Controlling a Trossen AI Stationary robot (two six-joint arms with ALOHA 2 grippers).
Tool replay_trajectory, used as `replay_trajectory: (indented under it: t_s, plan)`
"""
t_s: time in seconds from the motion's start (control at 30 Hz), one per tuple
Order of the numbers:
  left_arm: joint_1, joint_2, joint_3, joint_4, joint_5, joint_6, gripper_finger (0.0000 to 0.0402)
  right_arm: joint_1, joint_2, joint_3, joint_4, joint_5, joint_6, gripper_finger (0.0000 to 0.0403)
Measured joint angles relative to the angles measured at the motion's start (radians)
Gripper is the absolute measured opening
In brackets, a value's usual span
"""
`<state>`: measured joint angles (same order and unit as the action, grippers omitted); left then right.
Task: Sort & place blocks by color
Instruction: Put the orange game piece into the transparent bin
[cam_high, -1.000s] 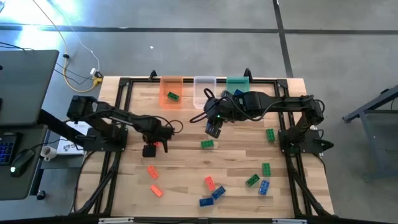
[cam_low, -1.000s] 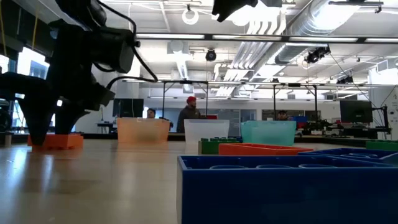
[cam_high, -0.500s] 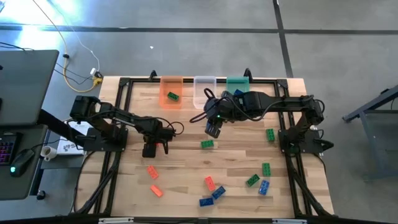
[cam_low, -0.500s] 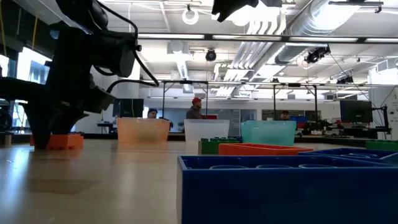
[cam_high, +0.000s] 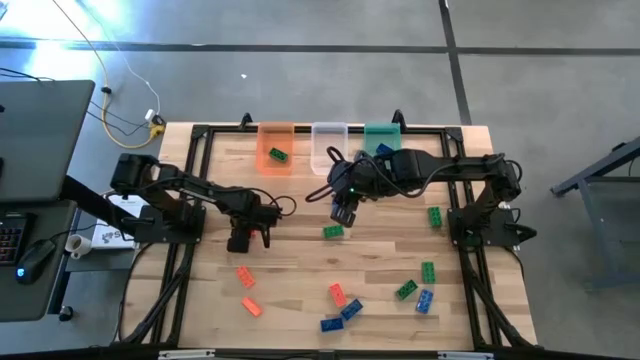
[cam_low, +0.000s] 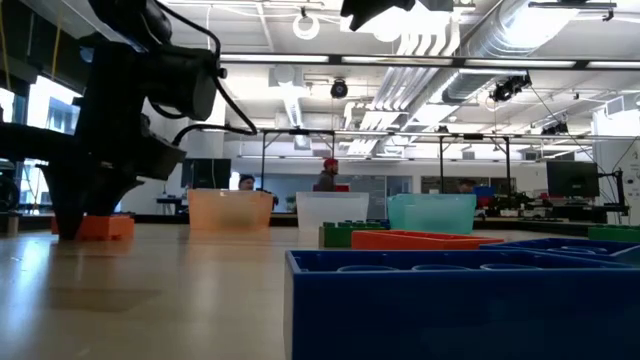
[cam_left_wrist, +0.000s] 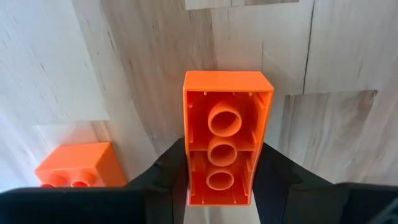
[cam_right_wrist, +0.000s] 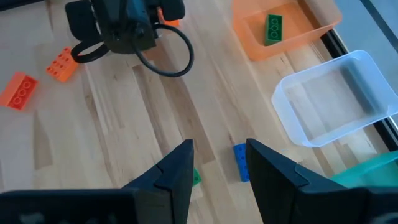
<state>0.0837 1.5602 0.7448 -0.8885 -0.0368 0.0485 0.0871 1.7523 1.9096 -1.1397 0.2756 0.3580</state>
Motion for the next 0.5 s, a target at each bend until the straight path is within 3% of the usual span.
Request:
replay_trajectory:
  t_s: [0.5]
  plan:
    - [0.001,-0.138,0.128,0.028,-0.008,0.048,0.0108,0.005,0.000,0.000,0.007,-0.022,-0.013,0.0136]
